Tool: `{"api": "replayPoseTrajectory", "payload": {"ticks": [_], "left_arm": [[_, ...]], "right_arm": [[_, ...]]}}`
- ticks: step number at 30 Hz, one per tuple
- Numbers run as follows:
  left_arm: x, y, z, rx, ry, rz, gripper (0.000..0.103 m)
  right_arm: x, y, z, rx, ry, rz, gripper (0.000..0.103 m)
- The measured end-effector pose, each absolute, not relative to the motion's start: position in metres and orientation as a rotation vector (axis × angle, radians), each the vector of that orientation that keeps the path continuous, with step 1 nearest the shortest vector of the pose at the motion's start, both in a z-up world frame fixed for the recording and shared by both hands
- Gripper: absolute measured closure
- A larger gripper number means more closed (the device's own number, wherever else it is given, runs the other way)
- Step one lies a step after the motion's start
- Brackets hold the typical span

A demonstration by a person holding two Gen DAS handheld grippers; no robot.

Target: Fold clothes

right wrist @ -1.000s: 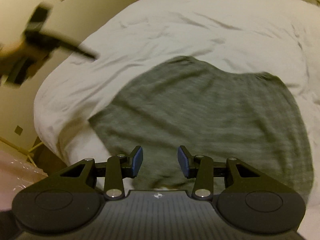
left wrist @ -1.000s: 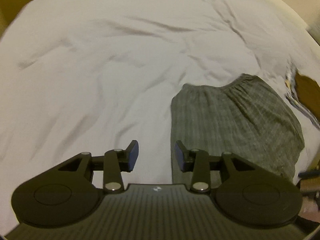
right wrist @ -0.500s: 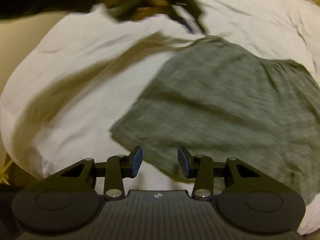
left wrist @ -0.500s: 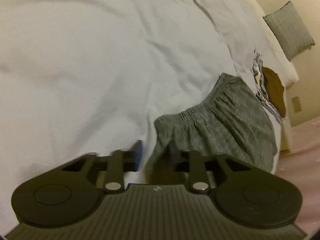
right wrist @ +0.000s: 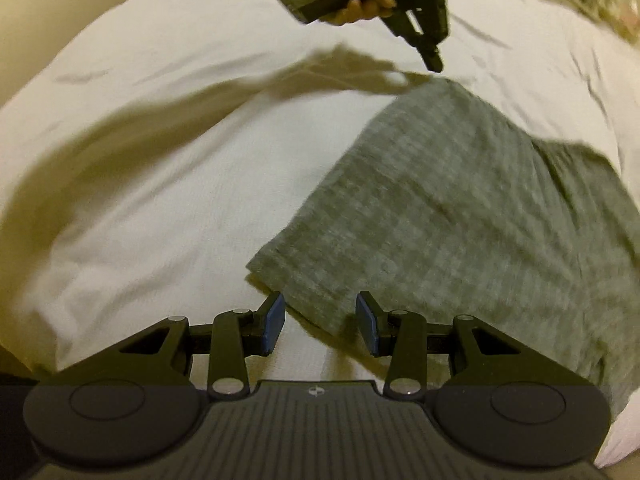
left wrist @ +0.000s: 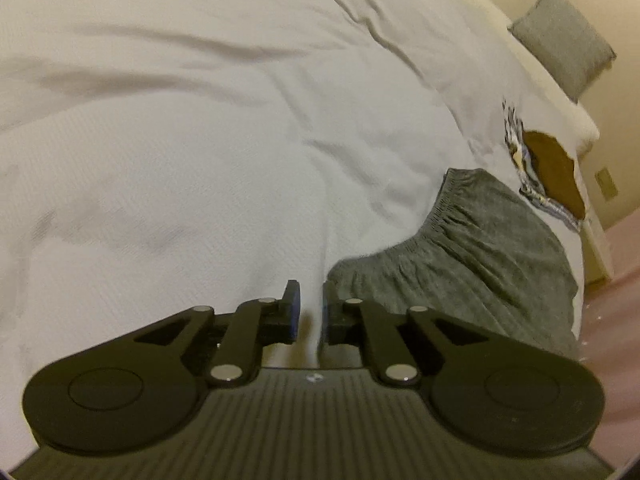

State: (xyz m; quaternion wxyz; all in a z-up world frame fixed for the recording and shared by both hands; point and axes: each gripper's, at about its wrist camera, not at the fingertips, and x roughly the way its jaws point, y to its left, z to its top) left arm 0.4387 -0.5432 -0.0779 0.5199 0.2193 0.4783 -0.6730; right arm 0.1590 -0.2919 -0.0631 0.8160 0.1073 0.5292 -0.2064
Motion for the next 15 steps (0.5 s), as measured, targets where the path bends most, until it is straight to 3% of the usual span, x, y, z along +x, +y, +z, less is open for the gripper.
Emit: {"api": "replayPoseTrajectory", "payload": {"ticks": [8,10,13,15], "left_arm": [[0.445,-0.444,-0.072,0.474,1.236,-1.57,0.086],[0.44,-0.421,-0.073,0.482,1.26,-1.568,0.085],[0.427,-0.391,-0.073,0.5,1.31,-1.608,0.085],[0.419,-0.375,-0.071,0.521,1.34,-1.633,0.08]], "right_arm": [[0.199,-0.256,-0.088,-0.067,1.168,-0.364,0.05],[0.203,-0.256,-0.095,-0.097,1.184,-0.367,0.06],[0.202,-0.268,-0.094,-0.042,1.189,-0.423,0.097],[0.199,-0.275,-0.087,0.009,1.182,-0.437,0.1]]}}
